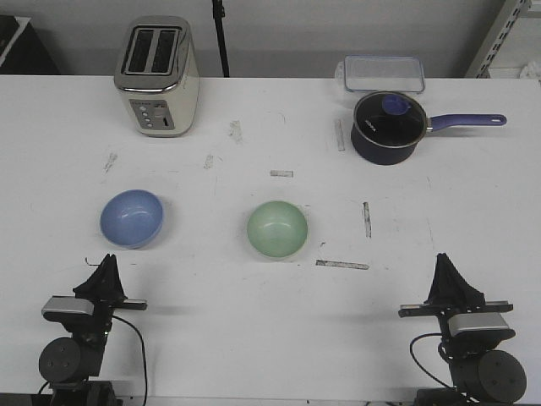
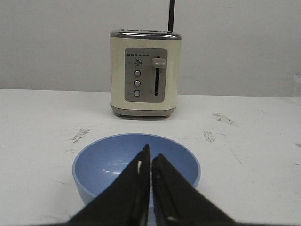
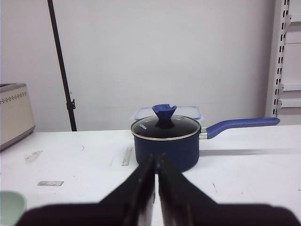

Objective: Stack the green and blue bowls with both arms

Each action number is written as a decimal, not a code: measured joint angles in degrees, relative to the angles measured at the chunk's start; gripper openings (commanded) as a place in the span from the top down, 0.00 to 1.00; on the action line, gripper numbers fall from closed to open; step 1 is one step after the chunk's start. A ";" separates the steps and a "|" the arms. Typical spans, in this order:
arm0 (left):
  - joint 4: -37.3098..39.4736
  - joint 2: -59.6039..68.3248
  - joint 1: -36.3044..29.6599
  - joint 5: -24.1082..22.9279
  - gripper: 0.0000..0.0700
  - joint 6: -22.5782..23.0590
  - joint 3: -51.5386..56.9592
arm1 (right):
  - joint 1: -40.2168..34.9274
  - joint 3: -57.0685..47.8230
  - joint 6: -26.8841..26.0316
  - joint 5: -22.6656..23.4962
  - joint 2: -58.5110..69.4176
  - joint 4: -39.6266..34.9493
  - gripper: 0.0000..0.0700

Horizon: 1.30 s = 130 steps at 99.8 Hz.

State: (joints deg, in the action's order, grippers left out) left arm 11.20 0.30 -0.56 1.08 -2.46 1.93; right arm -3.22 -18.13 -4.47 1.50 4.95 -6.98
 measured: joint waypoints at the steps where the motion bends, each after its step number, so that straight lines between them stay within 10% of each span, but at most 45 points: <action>1: 0.00 0.00 0.00 0.00 1.00 0.00 0.00 | 0.00 0.00 0.00 0.00 0.00 0.00 0.99; 130: -3.72 6.58 0.00 0.02 1.00 0.02 9.35 | 0.00 0.00 0.00 0.00 0.00 0.00 0.99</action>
State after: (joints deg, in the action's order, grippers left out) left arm 7.49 6.87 -0.56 1.10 -2.44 11.29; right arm -3.22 -18.13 -4.47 1.50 4.95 -6.98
